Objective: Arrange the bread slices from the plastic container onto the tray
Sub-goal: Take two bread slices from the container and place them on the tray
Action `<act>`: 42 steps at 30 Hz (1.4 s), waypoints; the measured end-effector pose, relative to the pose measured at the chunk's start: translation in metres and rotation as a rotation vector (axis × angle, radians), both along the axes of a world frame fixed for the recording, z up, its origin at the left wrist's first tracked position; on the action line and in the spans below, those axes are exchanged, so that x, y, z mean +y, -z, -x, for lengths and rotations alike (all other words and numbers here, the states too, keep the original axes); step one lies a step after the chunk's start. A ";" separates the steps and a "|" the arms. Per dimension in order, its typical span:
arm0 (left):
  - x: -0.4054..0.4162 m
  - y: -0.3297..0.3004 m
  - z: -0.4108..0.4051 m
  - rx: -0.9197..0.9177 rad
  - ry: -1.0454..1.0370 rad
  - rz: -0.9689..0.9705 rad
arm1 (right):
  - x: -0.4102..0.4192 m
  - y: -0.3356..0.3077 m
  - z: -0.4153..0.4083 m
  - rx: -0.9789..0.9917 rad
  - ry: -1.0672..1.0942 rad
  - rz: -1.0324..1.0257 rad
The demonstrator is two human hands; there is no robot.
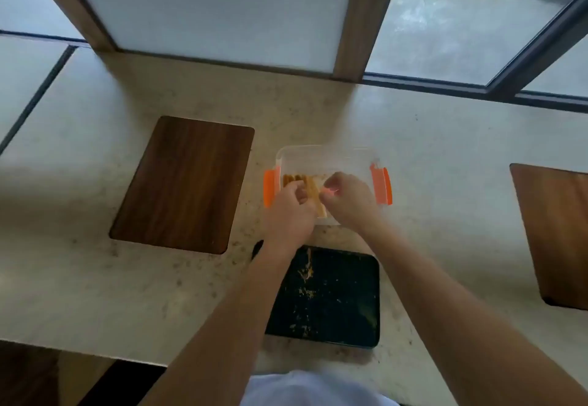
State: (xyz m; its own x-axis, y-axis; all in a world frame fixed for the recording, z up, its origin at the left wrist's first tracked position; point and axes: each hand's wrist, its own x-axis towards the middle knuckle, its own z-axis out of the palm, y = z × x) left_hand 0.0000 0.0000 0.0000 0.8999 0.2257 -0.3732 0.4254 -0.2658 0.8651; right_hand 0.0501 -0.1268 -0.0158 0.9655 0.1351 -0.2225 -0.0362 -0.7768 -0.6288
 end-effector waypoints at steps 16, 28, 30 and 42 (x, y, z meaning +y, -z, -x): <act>-0.022 0.028 -0.055 0.183 0.164 -0.483 | -0.006 0.048 -0.037 0.334 -0.003 0.039; -0.033 0.035 -0.073 0.172 0.262 -0.677 | -0.021 0.061 -0.033 0.417 -0.022 0.204; -0.034 0.036 -0.074 0.193 0.272 -0.685 | -0.021 0.057 -0.036 0.389 -0.023 0.200; 0.000 -0.051 -0.037 -0.188 -0.046 -0.309 | -0.045 -0.054 -0.002 0.018 0.168 -0.209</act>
